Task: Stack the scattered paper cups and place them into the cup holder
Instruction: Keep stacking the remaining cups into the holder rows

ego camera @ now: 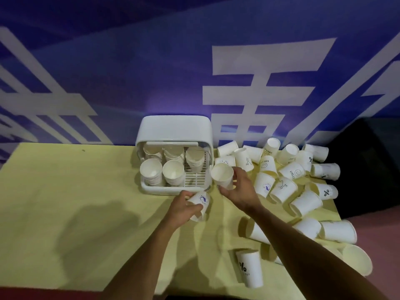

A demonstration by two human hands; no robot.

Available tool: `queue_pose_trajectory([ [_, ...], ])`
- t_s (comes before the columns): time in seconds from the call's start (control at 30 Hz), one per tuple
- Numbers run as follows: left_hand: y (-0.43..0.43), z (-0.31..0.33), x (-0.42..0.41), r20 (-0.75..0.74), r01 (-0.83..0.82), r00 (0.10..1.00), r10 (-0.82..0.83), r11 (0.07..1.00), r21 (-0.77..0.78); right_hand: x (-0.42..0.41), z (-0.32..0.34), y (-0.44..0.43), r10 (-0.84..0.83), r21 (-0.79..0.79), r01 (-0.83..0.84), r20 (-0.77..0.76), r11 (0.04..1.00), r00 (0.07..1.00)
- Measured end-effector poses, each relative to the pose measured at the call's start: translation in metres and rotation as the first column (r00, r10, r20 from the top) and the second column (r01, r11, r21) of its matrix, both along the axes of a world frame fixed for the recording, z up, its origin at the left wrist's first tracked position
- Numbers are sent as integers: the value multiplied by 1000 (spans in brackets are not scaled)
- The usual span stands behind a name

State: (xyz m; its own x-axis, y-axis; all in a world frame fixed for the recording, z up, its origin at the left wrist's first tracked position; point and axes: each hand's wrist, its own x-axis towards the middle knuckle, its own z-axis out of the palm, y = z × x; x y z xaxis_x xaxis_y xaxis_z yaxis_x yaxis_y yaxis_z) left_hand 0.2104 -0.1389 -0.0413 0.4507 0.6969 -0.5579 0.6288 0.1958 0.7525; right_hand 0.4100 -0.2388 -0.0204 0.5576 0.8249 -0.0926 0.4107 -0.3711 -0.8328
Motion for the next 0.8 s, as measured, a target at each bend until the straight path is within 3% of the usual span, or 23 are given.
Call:
queue_pose_trajectory([
  [0.33,21,-7,-59,-34,-48,998,49,999,12,-53,-2,52,35,64,-35,1,997,999],
  [0.8,33,-11,-82,-36,-34,999,33,999,-38,-69,-32,86,17,-97,1,187,995,982],
])
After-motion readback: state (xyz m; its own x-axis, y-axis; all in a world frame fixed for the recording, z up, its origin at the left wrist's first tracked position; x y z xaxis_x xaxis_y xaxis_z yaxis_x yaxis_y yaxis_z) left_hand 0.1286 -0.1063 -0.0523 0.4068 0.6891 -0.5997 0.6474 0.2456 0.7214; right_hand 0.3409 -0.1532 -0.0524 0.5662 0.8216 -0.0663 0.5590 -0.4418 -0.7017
